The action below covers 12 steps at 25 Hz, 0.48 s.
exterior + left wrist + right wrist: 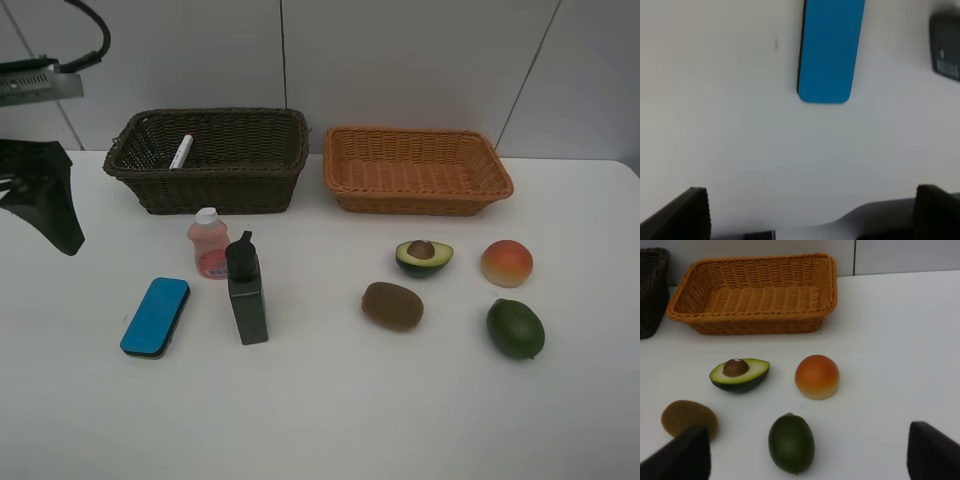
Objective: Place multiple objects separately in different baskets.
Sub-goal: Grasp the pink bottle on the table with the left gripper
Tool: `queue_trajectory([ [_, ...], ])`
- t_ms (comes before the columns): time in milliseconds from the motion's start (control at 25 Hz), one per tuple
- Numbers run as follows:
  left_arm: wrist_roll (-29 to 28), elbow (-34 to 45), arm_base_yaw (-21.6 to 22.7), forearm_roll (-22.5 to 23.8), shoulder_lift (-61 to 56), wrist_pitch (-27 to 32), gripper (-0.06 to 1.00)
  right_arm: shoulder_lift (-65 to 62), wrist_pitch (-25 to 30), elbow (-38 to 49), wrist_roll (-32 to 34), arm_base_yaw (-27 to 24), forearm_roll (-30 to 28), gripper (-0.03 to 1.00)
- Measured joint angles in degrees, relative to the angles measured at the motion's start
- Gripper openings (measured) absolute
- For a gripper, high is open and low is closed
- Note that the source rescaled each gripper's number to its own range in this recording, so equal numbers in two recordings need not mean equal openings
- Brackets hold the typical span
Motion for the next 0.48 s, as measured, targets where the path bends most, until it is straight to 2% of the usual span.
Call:
queue_trajectory([
  [160, 2.28, 4.59, -2.18, -1.22, -0.04, -4.47, 0.99, 0.0, 0.0, 0.0, 0.0, 0.0, 0.0, 1.0],
  [320, 1.56, 5.86, -9.81, -0.61, -0.04, -9.88, 0.99, 0.0, 0.0, 0.0, 0.0, 0.0, 0.0, 1.0],
  [400, -0.95, 5.88, -13.61, 1.77, 0.71, -12.43, 0.99, 0.0, 0.0, 0.0, 0.0, 0.0, 0.0, 1.0],
  [480, -4.16, 5.88, -15.89, 6.35, 2.35, -14.38, 0.99, 0.0, 0.0, 0.0, 0.0, 0.0, 0.0, 1.0],
])
